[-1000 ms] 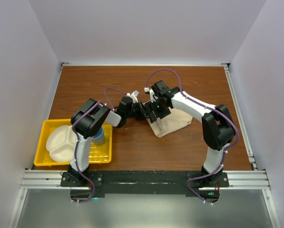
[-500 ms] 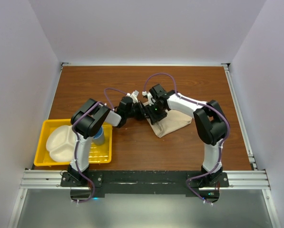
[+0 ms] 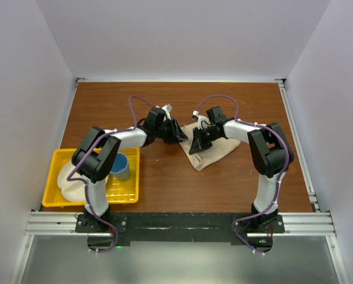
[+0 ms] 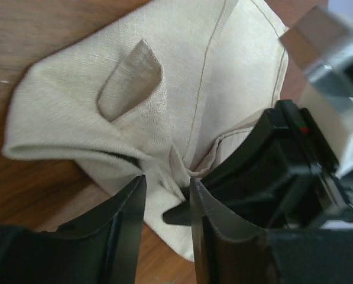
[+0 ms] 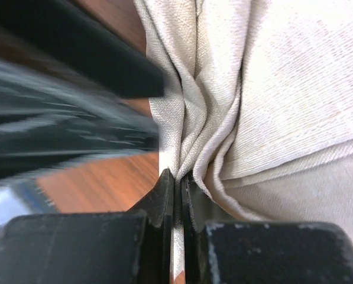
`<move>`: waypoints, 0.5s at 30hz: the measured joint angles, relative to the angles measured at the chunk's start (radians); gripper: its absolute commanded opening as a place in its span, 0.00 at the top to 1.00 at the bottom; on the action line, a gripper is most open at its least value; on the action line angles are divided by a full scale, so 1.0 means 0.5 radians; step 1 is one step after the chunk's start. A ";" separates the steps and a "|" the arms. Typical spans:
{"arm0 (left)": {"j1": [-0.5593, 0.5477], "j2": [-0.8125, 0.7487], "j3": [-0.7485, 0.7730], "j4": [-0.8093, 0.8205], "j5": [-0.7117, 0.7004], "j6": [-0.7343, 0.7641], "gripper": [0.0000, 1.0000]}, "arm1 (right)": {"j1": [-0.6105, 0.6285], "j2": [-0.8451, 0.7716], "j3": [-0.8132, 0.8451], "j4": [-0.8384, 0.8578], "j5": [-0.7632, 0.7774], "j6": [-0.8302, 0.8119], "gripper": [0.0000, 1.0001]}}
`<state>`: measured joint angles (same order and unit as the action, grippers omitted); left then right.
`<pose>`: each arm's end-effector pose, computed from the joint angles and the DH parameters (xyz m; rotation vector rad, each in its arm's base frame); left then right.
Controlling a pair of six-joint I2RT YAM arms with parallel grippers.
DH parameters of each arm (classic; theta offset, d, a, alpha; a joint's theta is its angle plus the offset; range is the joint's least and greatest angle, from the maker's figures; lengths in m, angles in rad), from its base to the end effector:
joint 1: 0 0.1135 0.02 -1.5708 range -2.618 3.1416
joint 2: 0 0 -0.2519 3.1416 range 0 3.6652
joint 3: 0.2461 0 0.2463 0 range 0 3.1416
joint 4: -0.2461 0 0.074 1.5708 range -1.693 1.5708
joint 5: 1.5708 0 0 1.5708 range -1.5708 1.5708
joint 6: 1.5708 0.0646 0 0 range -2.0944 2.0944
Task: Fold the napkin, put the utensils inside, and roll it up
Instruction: Roll the napkin at the center of the board.
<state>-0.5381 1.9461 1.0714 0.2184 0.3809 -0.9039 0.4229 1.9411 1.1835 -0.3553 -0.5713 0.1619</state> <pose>0.3464 -0.2347 0.1213 -0.2166 2.4466 -1.1483 0.3346 0.1889 0.1126 -0.5377 2.6687 0.9462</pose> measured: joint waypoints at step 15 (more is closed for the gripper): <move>0.067 -0.304 -0.099 -0.711 -0.047 -0.123 0.39 | -0.141 0.227 -0.163 0.507 -0.762 0.327 1.00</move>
<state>-0.5045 1.7939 1.0218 -0.1371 0.3573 -0.9653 0.3523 2.0544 1.1019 -0.1020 -0.9524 0.3252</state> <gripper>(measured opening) 0.611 0.029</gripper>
